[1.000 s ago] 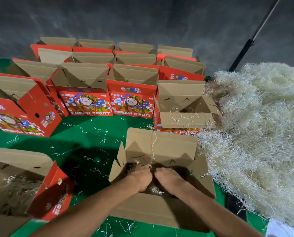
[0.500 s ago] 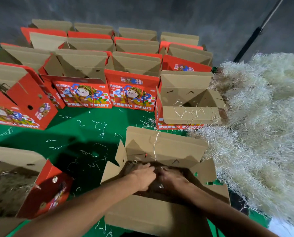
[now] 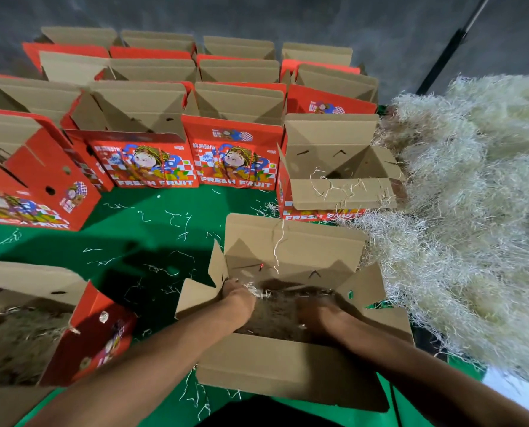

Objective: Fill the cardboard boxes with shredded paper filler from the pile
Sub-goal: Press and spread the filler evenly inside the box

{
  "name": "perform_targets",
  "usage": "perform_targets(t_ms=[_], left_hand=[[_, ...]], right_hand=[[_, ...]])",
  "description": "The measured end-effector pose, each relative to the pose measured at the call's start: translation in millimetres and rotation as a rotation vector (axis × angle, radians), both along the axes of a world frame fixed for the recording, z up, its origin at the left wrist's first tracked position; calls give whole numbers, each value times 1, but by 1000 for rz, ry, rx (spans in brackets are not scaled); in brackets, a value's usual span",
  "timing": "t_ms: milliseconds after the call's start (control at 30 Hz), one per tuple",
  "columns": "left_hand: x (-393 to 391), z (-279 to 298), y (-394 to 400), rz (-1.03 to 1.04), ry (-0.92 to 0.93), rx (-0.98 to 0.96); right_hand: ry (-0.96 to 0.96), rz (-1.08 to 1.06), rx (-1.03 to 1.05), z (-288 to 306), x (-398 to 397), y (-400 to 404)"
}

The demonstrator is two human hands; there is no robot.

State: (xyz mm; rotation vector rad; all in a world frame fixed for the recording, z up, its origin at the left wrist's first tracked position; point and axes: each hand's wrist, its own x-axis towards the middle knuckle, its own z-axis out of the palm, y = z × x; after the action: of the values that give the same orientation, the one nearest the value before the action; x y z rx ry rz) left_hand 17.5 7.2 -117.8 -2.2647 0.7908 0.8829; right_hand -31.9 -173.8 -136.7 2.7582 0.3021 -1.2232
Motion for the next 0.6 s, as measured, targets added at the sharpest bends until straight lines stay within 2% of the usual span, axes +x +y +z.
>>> perform_targets(t_ms=[33,67,100,200,267,300,367,400,433,500,533,600], left_hand=[[3,0,2,11,-24,12],[3,-1,2,-11,-42,-11],[1,-1,-1,-57,-55,-72],[-6,0,-10,-170,28,-334],[-5,-1,-4,-160,74,-203],[-4,0,0,-131,53,-87],[2,2,4,-124,-12,11],[2,1,5,-143,-26,-30],[2,1,2,-175,-40,-113],[-5,0,-8,-106,-30,-305],[-8,1,-12,-45,-41,-316],[-13,3,-15,41,-99,-148]], right_hand=[[-41,-103,-54,-1,-2,-9],[-67,-113,-95,-2,-1,-15],[-81,-141,-59,-2,1,-13],[-101,1,126,0,2,8],[-10,34,202,4,-4,12],[-13,8,155,3,-8,5],[-68,-149,116,-4,-15,-14],[-98,-217,130,-10,-13,-20],[-143,-150,77,-10,-12,-22],[-138,-24,138,1,-1,-4],[-129,-92,251,7,1,9],[-83,-75,343,22,-8,24]])
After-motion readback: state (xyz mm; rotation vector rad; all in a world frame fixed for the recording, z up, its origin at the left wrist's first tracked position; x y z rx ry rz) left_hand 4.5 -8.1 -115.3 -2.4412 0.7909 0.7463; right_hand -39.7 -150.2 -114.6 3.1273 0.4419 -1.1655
